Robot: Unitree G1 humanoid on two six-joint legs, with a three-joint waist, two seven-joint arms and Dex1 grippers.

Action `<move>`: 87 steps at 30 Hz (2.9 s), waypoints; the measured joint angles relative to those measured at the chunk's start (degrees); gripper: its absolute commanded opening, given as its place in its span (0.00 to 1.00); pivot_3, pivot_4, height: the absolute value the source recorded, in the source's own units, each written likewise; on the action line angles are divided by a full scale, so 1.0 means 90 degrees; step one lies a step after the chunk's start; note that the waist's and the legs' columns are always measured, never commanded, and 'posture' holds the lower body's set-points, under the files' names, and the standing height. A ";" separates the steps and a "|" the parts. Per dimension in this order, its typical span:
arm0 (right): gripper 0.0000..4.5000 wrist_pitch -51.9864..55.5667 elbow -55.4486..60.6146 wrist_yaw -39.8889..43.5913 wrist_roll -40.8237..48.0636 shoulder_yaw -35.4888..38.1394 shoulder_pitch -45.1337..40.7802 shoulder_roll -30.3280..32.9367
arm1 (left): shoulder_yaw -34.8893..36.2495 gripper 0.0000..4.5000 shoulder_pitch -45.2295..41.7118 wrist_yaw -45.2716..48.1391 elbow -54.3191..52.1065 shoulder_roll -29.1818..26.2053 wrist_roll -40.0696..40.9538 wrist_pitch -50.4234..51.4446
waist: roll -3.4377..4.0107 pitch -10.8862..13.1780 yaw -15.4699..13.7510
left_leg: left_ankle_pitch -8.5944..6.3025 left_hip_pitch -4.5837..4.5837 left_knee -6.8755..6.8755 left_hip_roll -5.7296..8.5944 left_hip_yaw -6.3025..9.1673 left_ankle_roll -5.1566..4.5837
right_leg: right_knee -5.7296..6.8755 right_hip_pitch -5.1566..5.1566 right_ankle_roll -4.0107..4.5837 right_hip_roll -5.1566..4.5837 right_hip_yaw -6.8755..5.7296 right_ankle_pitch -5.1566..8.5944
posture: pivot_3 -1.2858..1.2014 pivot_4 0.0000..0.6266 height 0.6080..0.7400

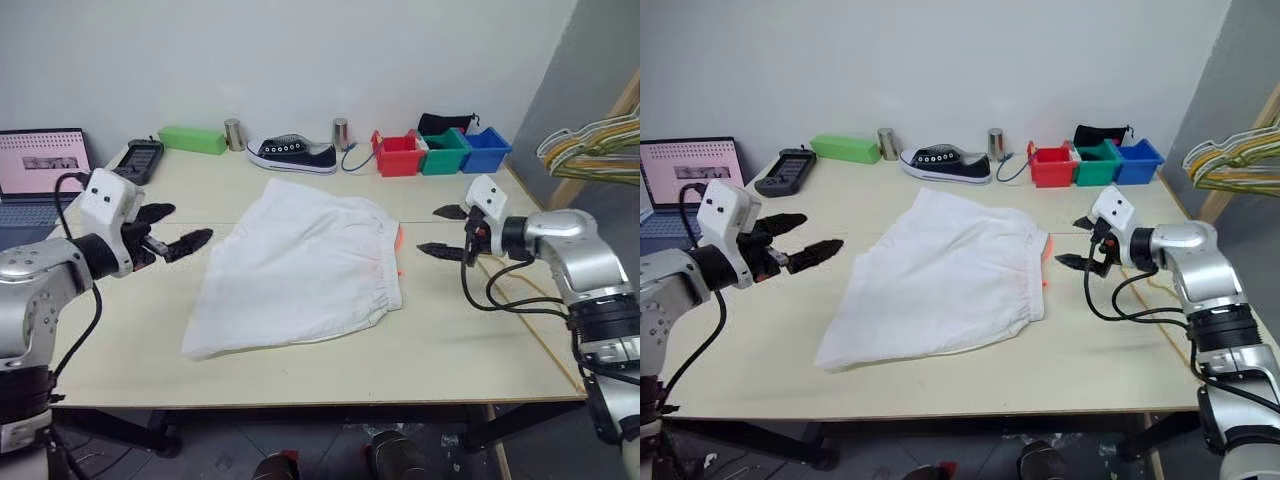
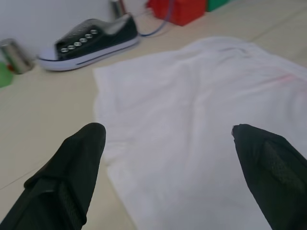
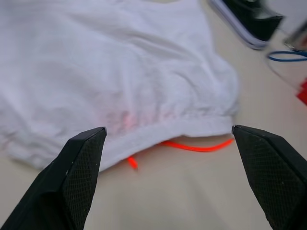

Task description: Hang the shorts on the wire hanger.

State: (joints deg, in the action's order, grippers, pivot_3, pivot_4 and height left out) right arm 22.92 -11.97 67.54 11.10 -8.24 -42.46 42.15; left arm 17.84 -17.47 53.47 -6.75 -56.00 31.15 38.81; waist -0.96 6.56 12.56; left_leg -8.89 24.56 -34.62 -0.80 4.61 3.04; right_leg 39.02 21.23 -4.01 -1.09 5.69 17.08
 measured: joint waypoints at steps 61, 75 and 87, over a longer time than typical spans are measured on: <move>0.04 -0.4760 -0.3529 0.0222 -0.2864 -0.2046 -0.0560 -0.1466 | -0.1944 0.17 0.1654 0.0678 0.1529 0.0647 -0.2724 -0.3952 | -0.0013 -0.0110 -0.0160 | 0.0000 -0.0140 0.0042 0.0000 -0.0003 0.0000 | 0.0001 -0.0113 0.0013 -0.0013 -0.0005 0.0000 | 0.49 0.01 1.00; 0.00 -0.3296 -0.0389 0.1847 -0.1906 -0.1940 0.0967 -0.0337 | -0.1933 0.00 0.2463 0.1634 0.0519 -0.0015 -0.2501 -0.3725 | -0.0012 -0.0110 -0.0238 | -0.0006 -0.0142 0.0079 -0.0006 -0.0002 0.0006 | 0.0002 -0.0112 0.0053 -0.0017 -0.0017 0.0063 | 0.49 0.03 1.00; 0.23 -0.2178 0.0946 0.2024 -0.1693 -0.2052 0.1598 -0.0160 | -0.1942 0.19 0.2487 0.1802 0.0546 -0.0101 -0.2536 -0.3697 | -0.0013 -0.0110 -0.0289 | -0.0037 -0.0184 0.0079 -0.0013 -0.0011 0.0054 | -0.0004 -0.0109 0.0055 -0.0023 -0.0016 0.0066 | 0.49 0.03 1.00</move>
State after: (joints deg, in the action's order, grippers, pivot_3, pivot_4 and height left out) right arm 3.32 -3.46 85.75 -4.14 -26.71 -28.08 40.71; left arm 0.36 4.91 69.68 -1.84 -56.91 8.32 5.54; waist -1.08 5.58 9.96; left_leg -9.22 22.90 -33.91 -0.92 4.51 3.53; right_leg 38.99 20.26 -3.51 -1.30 5.55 17.68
